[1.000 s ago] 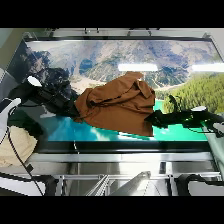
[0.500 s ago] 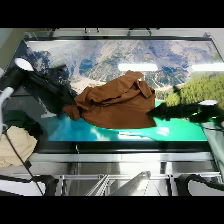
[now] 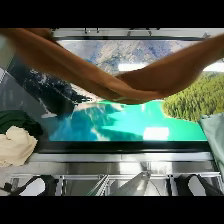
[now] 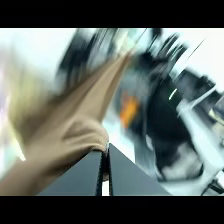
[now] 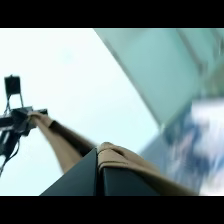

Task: Fold the shirts.

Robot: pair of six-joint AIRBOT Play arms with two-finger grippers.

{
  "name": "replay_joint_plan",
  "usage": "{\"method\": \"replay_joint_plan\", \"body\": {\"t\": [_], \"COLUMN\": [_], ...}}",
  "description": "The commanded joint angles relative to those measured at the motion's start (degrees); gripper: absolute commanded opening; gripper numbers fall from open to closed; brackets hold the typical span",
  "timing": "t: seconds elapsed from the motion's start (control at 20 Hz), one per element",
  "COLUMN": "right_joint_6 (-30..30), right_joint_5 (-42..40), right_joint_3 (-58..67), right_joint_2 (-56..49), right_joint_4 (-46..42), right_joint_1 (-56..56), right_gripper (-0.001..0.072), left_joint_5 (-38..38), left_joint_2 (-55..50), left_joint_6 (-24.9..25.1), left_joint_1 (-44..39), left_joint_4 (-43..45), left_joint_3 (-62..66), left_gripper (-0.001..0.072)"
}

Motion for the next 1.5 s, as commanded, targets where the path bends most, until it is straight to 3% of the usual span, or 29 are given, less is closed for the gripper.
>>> {"method": "replay_joint_plan", "body": {"t": [0.0, 0.1, 0.25, 0.3, 0.45, 0.55, 0.7, 0.9, 0.95, 1.0, 1.05, 1.1, 1.25, 1.35, 1.45], "right_joint_6": [-5.05, -6.88, -5.73, -3.78, -2.54, -2.49, -2.58, -4.96, -5.60, -5.62, -5.62, -5.62, -5.57, -4.39, -0.92], "right_joint_5": [-9.14, -15.80, -19.87, -19.85, -20.92, -25.73, -37.86, -54.05, -56.83, -57.27, -55.80, -52.78, -38.18, -25.42, -17.90], "right_joint_3": [5.77, 8.00, 8.55, 8.46, 4.70, -0.28, -6.93, -6.80, -5.73, -4.28, -2.95, -2.12, -1.97, -2.01, -2.78], "right_joint_2": [11.43, 13.92, 13.29, 12.00, 5.62, -0.02, -11.17, -28.59, -33.00, -36.65, -38.93, -39.85, -37.66, -36.33, -36.33], "right_joint_4": [11.87, 8.17, -3.65, -8.41, -17.09, -23.80, -31.19, -31.91, -30.40, -29.64, -29.68, -29.90, -32.52, -39.45, -47.87], "right_joint_1": [-7.58, -7.63, -7.43, -6.54, 2.23, 11.26, 22.27, 27.06, 27.17, 26.73, 26.01, 24.55, 16.02, 9.42, 5.42], "right_gripper": [0.0019, 0.0019, 0.0019, 0.0018, 0.0018, 0.0018, 0.0018, 0.0019, 0.0044, 0.0252, 0.0476, 0.0538, 0.0532, 0.0366, 0.0360], "left_joint_5": [0.59, 4.24, 5.20, 6.05, 12.61, 18.16, 23.23, 36.15, 40.74, 43.04, 43.45, 42.51, 33.66, 24.50, 15.80], "left_joint_2": [8.22, 9.86, 7.41, 5.86, -0.55, -6.40, -18.21, -34.29, -37.64, -40.15, -41.57, -42.07, -40.44, -38.62, -38.10], "left_joint_6": [2.54, 2.43, 1.36, 0.46, -1.64, -3.89, -4.87, -4.81, -4.79, -4.83, -5.07, -5.07, -5.11, -9.05, -15.08], "left_joint_1": [19.02, 27.36, 26.47, 23.32, 7.32, -2.84, -13.79, -18.99, -18.97, -18.29, -17.27, -15.58, -8.59, -3.89, -1.64], "left_joint_4": [-23.15, -22.34, -18.78, -11.85, 20.11, 35.04, 44.63, 47.63, 46.77, 45.66, 44.63, 44.59, 45.62, 50.29, 60.00], "left_joint_3": [1.66, 1.66, 1.68, 1.68, 1.66, 1.66, 1.68, 1.73, 1.73, 1.73, 1.73, 1.73, 1.70, 1.66, 1.29], "left_gripper": [0.0019, 0.0019, 0.0020, 0.0019, 0.0019, 0.0020, 0.0018, 0.0019, 0.0103, 0.0522, 0.0713, 0.0712, 0.0711, 0.0710, 0.0709]}}
